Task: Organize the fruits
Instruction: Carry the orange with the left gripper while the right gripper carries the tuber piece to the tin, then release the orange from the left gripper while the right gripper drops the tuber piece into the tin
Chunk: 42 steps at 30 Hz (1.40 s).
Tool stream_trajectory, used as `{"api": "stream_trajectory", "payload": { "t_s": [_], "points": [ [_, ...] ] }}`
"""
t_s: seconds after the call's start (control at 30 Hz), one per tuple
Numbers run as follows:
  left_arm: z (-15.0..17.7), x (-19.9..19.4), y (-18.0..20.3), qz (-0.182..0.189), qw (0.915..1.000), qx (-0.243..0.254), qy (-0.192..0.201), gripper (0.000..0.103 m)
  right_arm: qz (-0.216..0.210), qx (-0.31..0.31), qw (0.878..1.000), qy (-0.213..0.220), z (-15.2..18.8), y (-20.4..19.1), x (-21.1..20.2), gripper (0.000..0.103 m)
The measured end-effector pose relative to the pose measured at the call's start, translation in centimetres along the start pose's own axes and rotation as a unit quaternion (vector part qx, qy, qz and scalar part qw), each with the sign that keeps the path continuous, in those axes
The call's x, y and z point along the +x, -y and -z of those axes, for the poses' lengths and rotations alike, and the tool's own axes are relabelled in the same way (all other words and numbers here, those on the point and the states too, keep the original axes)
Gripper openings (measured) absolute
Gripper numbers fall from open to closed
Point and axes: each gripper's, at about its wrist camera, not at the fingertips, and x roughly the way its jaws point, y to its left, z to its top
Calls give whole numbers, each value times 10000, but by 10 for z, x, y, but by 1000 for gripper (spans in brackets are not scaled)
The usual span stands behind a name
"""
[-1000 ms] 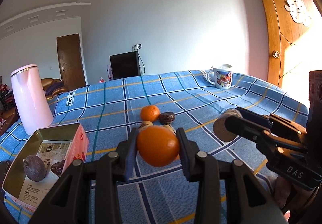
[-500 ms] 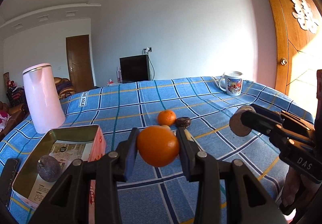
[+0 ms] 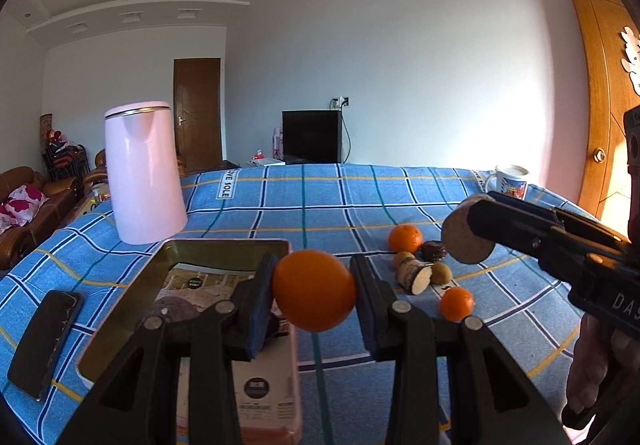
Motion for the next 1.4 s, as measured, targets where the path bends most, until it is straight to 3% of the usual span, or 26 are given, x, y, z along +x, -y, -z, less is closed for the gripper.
{"api": "stream_trajectory", "payload": {
  "t_s": [0.3,0.5,0.67,1.1,1.2,1.27,1.4],
  "points": [
    [2,-1,-59,-534,9976,-439,-63,39,-655,-261,9961,-522,-5,-50,60,32],
    [12,6,-91,-763,9943,-667,-339,39,-895,-531,9908,-865,2,-80,94,32],
    [18,14,-97,-793,9933,-653,-532,39,-906,-717,9859,-1212,9,-94,114,32],
    [20,10,-97,-803,9936,-556,-570,40,-924,-721,9715,-2060,18,-101,142,33],
    [17,7,-92,-856,9936,-523,-521,52,-835,-707,9732,-2023,18,-95,135,42],
    [12,1,-87,-870,9941,-523,-385,66,-836,-639,9749,-1961,17,-86,128,52],
    [2,-6,-63,-654,9970,-360,-219,69,-590,-598,9802,-1793,16,-59,97,54]
  ]
}}
